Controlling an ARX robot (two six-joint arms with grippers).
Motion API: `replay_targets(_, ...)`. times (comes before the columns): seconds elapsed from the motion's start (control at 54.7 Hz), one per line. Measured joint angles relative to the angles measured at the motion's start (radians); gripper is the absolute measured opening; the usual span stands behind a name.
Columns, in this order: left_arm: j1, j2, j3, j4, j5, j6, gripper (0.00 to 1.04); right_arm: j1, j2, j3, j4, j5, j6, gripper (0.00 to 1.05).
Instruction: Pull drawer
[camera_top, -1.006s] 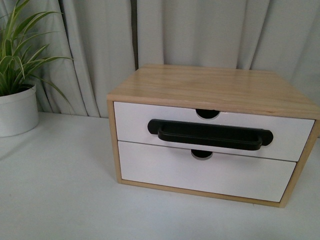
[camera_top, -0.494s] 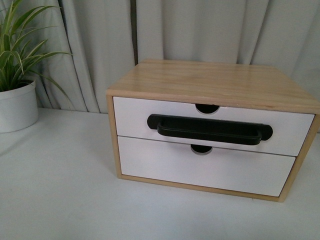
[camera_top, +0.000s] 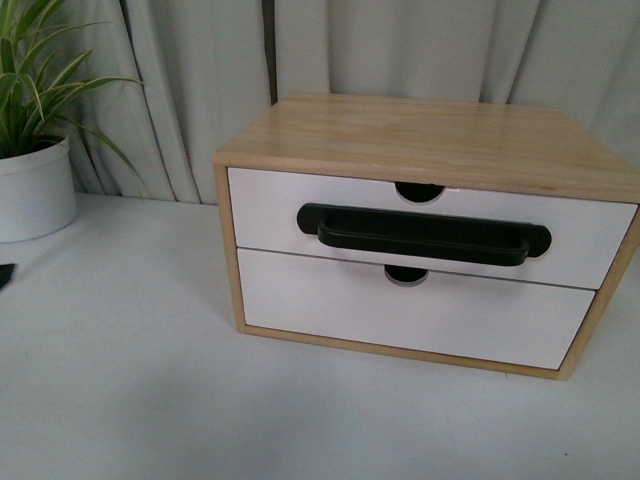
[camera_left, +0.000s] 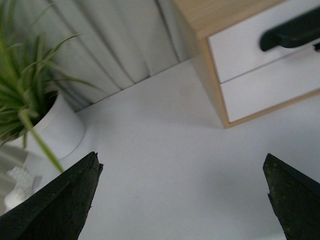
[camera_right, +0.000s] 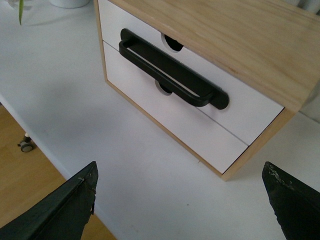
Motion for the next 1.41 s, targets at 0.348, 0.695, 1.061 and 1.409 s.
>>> replay_targets(0.348, -0.063, 0.341, 0.275, -0.151, 0.227, 0.256, 0.99, 0.008, 0.273, 0.182, -0.129, -0.086, -0.315, 0.96)
replay_targets(0.695, -0.266, 0.632, 0.551, -0.336, 0.248, 0.454, 0.99, 0.028, 0.501, 0.328, -0.169, -0.105, -0.563, 0.96)
replay_targets(1.061, -0.293, 0.83, 0.735, -0.357, 0.232, 0.533, 0.99, 0.082, 0.657, 0.363, -0.048, -0.114, -0.651, 0.96)
replay_targets(1.409, -0.278, 0.892, 0.774, -0.315, 0.275, 0.498, 0.99, 0.102, 0.781, 0.368, 0.105, -0.167, -0.598, 0.96)
